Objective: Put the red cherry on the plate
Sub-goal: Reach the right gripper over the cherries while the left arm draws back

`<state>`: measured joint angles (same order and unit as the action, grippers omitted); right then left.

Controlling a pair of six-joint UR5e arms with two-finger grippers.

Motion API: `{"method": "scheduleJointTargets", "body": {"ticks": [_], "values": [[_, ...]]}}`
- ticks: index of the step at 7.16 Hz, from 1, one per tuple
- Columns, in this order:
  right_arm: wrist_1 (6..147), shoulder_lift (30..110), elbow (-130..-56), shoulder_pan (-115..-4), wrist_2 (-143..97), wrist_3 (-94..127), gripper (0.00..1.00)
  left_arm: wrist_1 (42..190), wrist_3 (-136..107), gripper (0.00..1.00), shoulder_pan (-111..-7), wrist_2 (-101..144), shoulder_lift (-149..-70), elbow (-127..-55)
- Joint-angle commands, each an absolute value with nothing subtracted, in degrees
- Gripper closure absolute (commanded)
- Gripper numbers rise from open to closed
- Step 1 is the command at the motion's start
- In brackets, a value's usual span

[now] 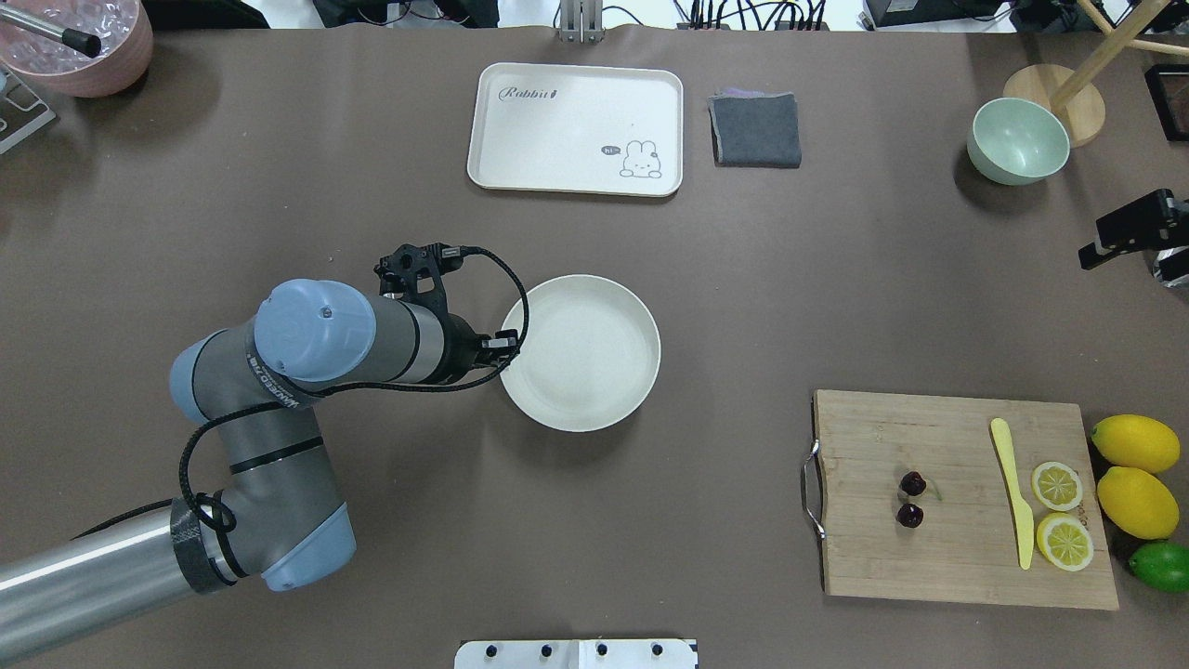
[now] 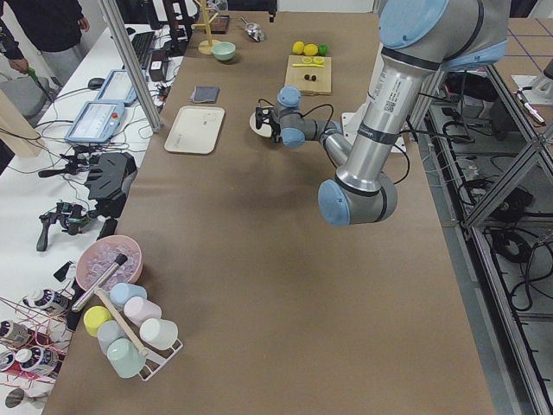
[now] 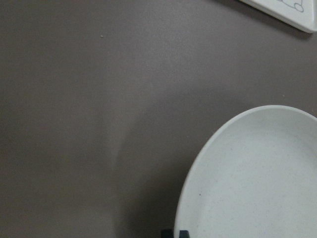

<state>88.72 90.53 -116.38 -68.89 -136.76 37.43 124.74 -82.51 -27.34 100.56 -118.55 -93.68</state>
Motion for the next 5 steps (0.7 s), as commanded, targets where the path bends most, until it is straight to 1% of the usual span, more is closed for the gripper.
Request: {"method": "scheduleJointTargets", "body": {"ticks": [1, 3, 5], "values": [[80.3, 90.1, -116.4, -61.4, -131.8, 50.5, 0.0, 124.7, -82.5, 1.0, -26.9, 99.9, -118.6, -93.8], [78.3, 90.1, -116.4, -54.4, -128.1, 60.2, 0.0, 124.6, -82.4, 1.0, -26.9, 99.8, -118.2, -93.5], [78.3, 90.2, -116.2, -50.4, -126.7, 63.3, 0.0, 124.6, -82.2, 1.0, -26.9, 99.8, -117.9, -93.1]]}}
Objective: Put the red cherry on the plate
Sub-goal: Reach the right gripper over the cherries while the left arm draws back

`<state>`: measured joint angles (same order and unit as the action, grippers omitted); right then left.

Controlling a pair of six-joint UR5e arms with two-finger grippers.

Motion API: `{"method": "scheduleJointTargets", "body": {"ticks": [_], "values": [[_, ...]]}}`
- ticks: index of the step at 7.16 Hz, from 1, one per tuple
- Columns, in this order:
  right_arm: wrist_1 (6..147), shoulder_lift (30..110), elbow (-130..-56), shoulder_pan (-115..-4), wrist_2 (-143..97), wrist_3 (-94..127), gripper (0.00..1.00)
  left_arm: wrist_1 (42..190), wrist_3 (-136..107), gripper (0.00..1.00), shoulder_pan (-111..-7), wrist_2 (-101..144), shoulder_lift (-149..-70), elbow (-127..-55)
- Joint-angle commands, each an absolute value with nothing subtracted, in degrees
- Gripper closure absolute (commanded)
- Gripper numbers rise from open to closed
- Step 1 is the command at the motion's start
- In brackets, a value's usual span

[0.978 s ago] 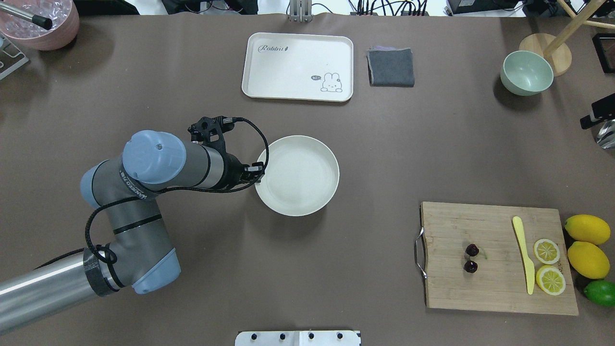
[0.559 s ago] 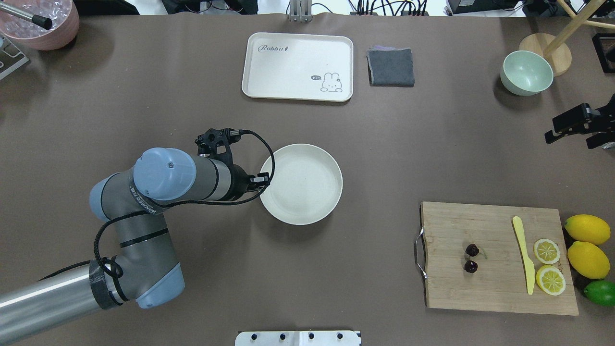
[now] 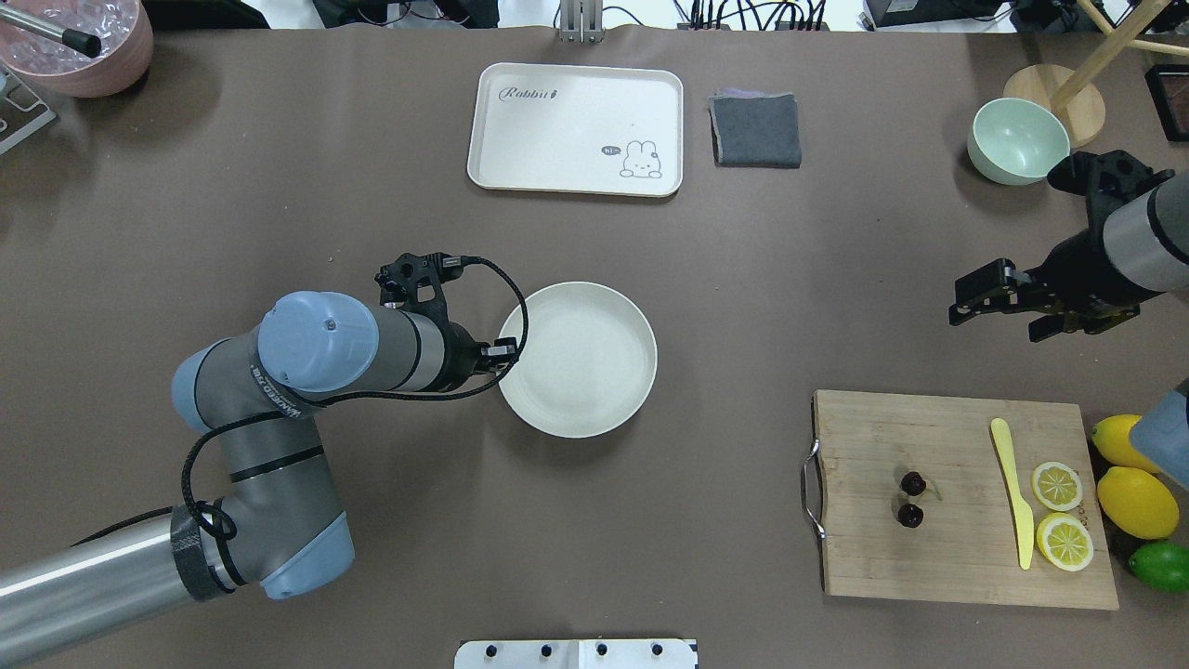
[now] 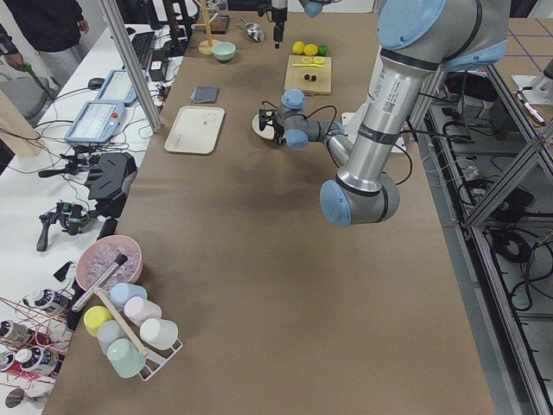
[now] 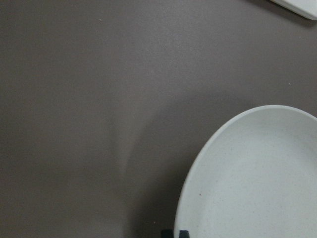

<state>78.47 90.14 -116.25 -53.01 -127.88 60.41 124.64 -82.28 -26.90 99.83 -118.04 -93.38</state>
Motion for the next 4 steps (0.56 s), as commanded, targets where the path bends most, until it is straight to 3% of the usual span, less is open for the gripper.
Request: {"method": "scheduleJointTargets", "body": {"ticks": [1, 2, 3, 4], "values": [[78.3, 90.2, -116.2, -48.1, -124.8, 65.3, 0.0, 124.6, -82.1, 1.0, -26.8, 99.8, -117.6, -93.1], [78.3, 90.2, -116.2, -46.5, -123.9, 66.4, 0.0, 124.6, -82.1, 1.0, -26.7, 99.8, -117.6, -93.2], [78.3, 90.2, -116.4, -46.0, -123.8, 67.1, 0.0, 124.7, -82.2, 0.23, -26.7, 99.8, -118.3, -93.3], [78.0, 90.6, -116.4, -45.1, -123.8, 67.8, 0.0, 124.7, -82.3, 0.02, -27.2, 99.9, -118.4, -93.7]]}}
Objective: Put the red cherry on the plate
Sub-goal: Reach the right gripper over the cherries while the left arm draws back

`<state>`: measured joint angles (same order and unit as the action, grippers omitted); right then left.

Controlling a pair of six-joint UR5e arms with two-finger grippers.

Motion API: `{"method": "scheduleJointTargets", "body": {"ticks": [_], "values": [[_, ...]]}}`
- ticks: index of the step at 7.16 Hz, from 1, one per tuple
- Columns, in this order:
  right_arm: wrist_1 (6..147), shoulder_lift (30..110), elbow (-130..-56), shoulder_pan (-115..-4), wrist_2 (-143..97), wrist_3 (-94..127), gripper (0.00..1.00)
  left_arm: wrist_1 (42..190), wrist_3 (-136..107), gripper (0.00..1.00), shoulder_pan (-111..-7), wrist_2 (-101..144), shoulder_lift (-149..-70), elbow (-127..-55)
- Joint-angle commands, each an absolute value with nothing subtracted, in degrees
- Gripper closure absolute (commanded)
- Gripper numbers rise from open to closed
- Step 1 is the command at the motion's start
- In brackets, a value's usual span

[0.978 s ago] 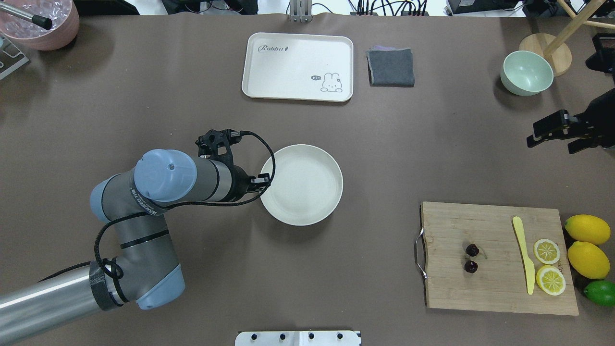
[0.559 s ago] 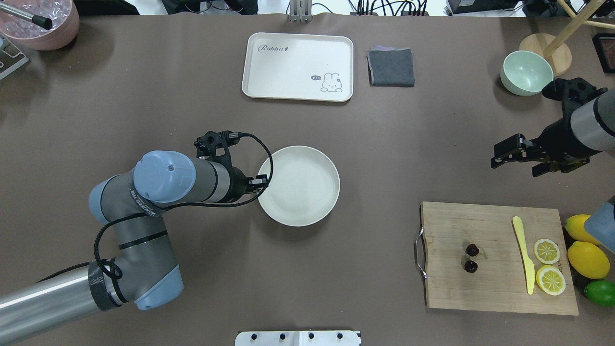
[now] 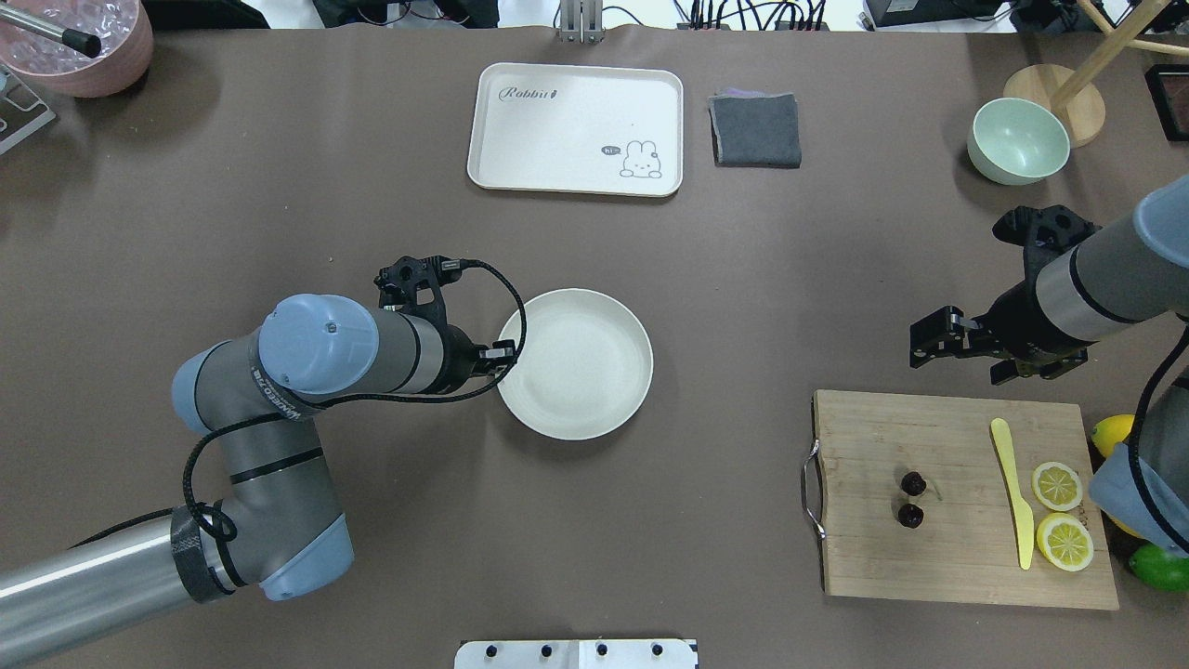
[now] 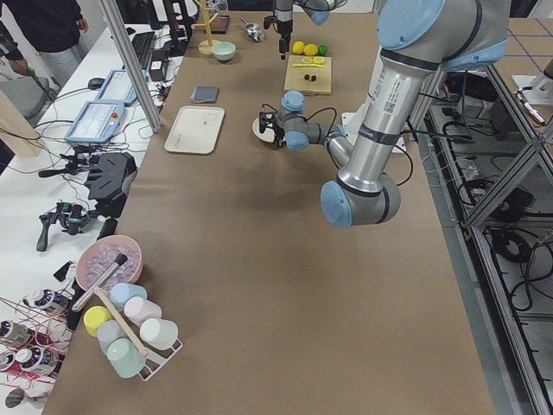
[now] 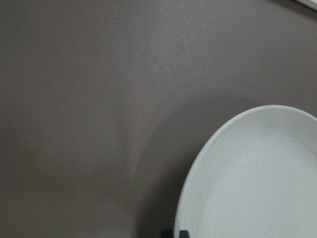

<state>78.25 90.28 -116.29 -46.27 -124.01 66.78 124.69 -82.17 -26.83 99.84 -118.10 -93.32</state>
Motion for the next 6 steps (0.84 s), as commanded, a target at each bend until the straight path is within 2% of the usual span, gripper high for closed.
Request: {"method": "scheduleJointTargets", "body": {"ticks": [1, 5, 6], "values": [[76.4, 91.6, -116.3, -43.8, -123.7, 68.3, 0.0, 124.7, -82.0, 0.02, -28.9, 99.9, -118.6, -94.0], [70.7, 95.0, -116.4, -34.6, -117.4, 76.8, 0.0, 124.7, -75.3, 0.02, -34.4, 100.5, -118.3, -94.0], [70.1, 96.3, -116.2, -32.8, -116.1, 77.3, 0.0, 124.6, -67.5, 0.02, -34.8, 100.4, -118.0, -93.7]]}}
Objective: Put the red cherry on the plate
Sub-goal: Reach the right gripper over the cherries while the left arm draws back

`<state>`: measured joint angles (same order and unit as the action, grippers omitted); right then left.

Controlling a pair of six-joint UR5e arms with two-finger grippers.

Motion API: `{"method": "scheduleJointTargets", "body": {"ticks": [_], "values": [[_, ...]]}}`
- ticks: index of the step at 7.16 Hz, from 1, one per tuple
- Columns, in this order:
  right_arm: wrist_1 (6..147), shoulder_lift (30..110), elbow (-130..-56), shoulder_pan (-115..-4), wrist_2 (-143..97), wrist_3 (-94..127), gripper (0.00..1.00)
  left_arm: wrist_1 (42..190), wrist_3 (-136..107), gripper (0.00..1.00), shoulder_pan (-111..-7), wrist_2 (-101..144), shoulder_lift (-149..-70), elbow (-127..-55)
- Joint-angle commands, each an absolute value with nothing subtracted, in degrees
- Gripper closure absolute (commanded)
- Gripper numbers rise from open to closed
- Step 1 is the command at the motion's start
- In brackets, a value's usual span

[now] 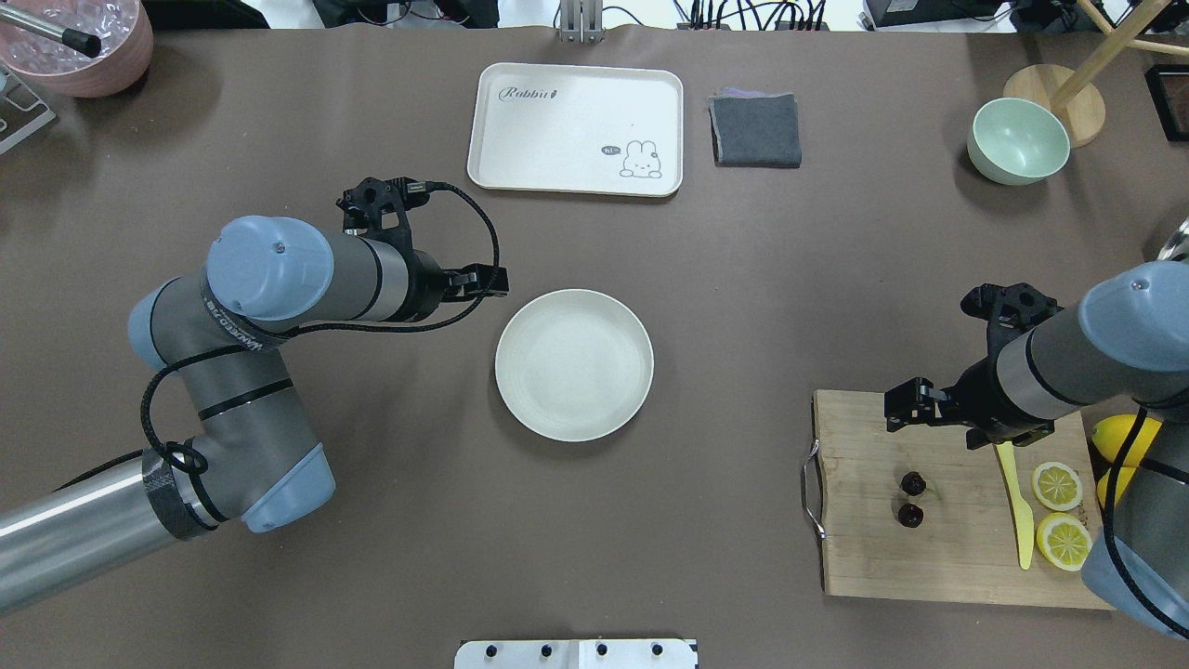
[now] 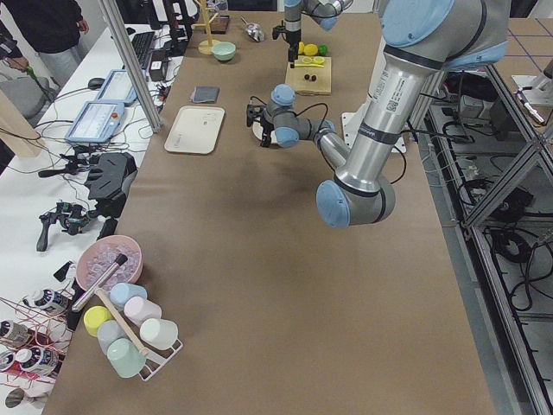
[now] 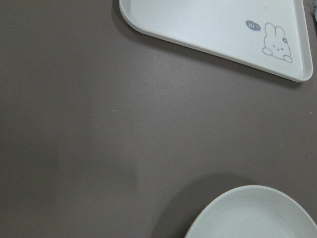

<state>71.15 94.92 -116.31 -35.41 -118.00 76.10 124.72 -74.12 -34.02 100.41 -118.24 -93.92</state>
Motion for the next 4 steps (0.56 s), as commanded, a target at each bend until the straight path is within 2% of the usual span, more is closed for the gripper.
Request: {"method": "scheduleJointTargets", "body": {"ticks": [1, 3, 4], "values": [[69.9, 96.7, -116.4, -31.1, -114.6, 77.9, 0.0, 124.7, -64.3, 0.02, -34.9, 100.0, -117.8, -93.6], [70.0, 96.9, -116.0, -27.9, -112.3, 77.9, 0.06, 124.5, -64.3, 0.02, -36.3, 100.3, -117.8, -93.5], [70.0, 96.9, -116.4, -27.8, -112.2, 78.0, 0.21, 124.5, -64.3, 0.02, -36.5, 100.3, -117.7, -93.5]]}}
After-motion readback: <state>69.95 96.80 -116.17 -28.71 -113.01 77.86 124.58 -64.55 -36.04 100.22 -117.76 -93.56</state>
